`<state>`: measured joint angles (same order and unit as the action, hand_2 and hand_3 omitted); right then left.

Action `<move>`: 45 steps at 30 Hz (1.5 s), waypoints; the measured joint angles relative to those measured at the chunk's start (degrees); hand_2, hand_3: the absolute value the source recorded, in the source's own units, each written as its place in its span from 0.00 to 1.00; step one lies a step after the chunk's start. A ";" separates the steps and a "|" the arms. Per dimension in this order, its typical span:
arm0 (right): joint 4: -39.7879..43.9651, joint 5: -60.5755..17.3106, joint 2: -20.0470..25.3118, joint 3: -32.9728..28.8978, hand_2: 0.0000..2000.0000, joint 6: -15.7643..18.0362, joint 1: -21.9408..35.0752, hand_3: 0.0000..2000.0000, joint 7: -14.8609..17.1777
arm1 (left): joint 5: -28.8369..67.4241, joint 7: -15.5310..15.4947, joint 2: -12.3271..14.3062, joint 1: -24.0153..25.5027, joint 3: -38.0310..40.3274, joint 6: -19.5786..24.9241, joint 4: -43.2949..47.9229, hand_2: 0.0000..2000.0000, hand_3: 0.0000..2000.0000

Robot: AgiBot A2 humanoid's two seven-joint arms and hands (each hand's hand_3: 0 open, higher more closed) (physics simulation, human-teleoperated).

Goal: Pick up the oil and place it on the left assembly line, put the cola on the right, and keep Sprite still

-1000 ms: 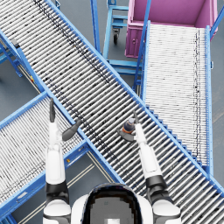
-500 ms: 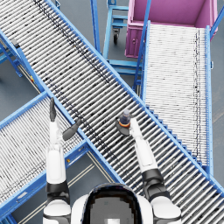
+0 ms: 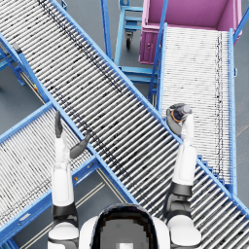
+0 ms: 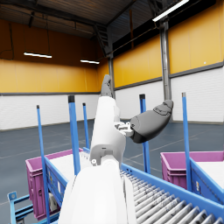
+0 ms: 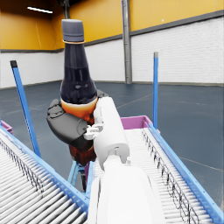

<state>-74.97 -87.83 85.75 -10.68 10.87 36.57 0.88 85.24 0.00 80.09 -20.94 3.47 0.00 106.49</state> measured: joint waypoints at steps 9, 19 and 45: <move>28.88 0.04 -5.47 -8.32 0.00 -7.96 15.73 0.18 -0.62 | 0.00 0.00 0.24 -0.70 -0.06 0.00 0.73 0.00 0.00; 26.73 0.09 -9.08 -6.75 0.00 -10.77 24.81 0.00 -0.87 | 0.00 0.00 0.58 -0.04 -0.78 0.00 0.58 0.00 0.00; -23.09 0.34 -7.27 10.64 0.00 -10.80 -7.19 0.00 -0.81 | -0.33 0.07 1.36 -8.25 -0.31 -0.07 -3.01 0.00 0.00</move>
<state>-98.07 -87.50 78.48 -0.05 0.07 29.39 0.07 84.91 0.07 81.45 -29.19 3.16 -0.07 103.48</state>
